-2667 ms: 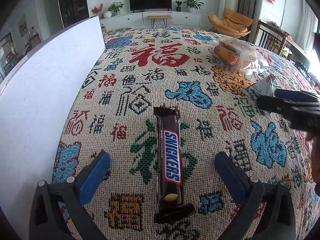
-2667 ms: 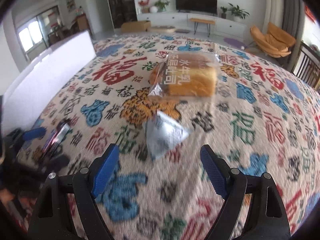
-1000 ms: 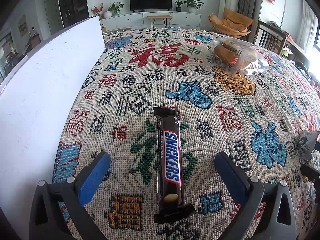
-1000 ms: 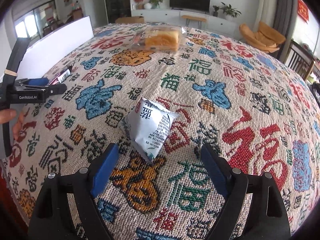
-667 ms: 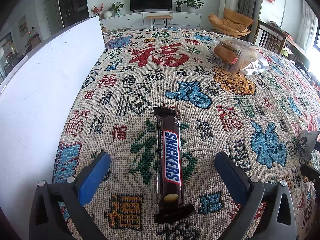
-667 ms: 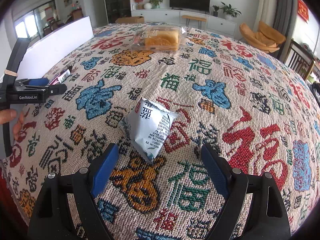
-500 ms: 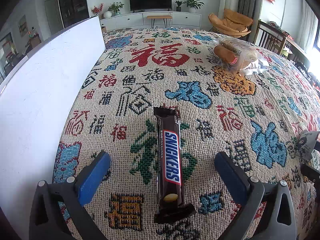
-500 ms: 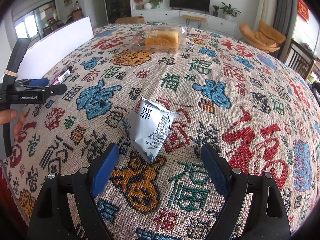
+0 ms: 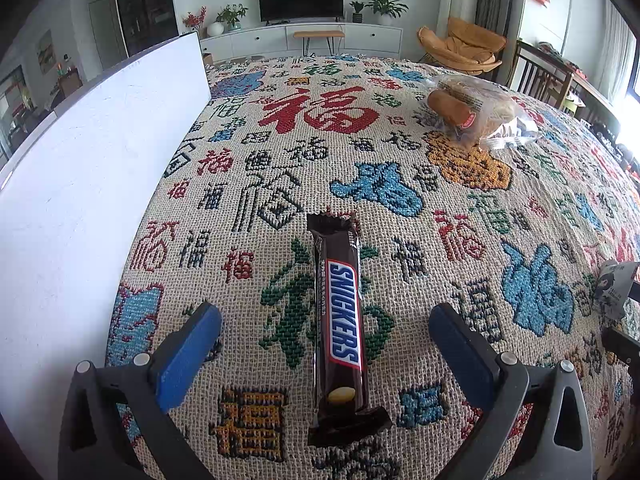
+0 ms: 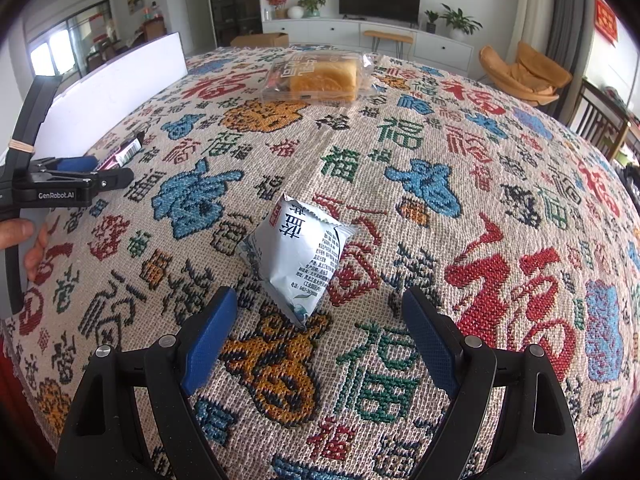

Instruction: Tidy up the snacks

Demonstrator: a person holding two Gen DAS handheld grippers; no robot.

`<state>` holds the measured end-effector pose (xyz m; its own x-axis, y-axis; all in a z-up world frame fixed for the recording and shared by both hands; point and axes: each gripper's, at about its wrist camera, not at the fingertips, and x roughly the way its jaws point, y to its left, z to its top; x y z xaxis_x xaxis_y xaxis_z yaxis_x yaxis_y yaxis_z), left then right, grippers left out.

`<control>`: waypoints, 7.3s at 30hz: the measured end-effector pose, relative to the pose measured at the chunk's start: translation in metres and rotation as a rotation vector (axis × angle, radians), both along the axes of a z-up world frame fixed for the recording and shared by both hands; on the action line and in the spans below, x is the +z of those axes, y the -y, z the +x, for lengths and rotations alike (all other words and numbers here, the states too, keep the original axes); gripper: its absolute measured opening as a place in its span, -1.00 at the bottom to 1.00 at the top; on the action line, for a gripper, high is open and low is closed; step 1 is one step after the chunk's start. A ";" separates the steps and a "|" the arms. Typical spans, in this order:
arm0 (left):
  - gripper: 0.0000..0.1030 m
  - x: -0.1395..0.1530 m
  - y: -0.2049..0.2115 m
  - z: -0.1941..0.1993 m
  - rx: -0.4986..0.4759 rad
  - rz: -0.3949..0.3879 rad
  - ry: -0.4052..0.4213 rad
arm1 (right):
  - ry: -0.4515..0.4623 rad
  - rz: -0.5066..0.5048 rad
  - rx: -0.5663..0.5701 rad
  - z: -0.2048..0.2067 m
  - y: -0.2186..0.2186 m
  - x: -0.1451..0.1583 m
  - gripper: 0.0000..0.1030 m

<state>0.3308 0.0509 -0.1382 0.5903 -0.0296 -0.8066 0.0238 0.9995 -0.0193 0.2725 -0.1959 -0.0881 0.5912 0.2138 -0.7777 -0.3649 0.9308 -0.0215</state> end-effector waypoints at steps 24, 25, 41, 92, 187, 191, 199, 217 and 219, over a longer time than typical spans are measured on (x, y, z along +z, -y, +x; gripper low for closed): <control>-0.68 0.049 -0.027 -0.032 -0.080 -0.281 0.007 | -0.087 0.113 -0.126 0.031 -0.010 0.019 -0.21; -0.68 0.058 -0.031 -0.040 -0.078 -0.316 0.025 | -0.071 0.117 -0.122 0.027 -0.011 0.026 -0.21; -0.28 0.198 -0.235 -0.142 0.311 -0.232 0.250 | -0.047 0.466 0.454 -0.010 -0.278 0.195 0.05; 0.71 0.062 0.001 0.131 -0.001 -0.070 -0.007 | 0.014 0.008 -0.209 0.030 0.042 0.001 0.51; -0.59 0.016 -0.002 -0.007 0.011 -0.093 0.058 | -0.053 0.100 -0.076 0.163 -0.055 0.068 0.42; -0.60 0.024 -0.004 -0.016 0.003 -0.163 0.048 | -0.029 0.048 -0.008 0.126 -0.056 0.088 0.42; -0.59 0.140 -0.061 -0.065 0.019 -0.413 0.186 | 0.040 0.157 0.131 0.092 -0.112 0.171 0.42; 0.82 0.182 -0.246 -0.147 0.529 0.204 0.175 | -0.088 0.301 0.487 0.037 -0.381 0.194 0.55; 0.86 0.182 -0.244 -0.152 0.565 0.187 0.191 | -0.053 0.262 0.496 0.034 -0.381 0.196 0.55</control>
<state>0.1785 0.2953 0.0435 0.6077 0.4611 -0.6466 -0.5239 0.8447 0.1100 0.3063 0.1846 0.1083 0.3320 0.6460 -0.6873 -0.7543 0.6194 0.2178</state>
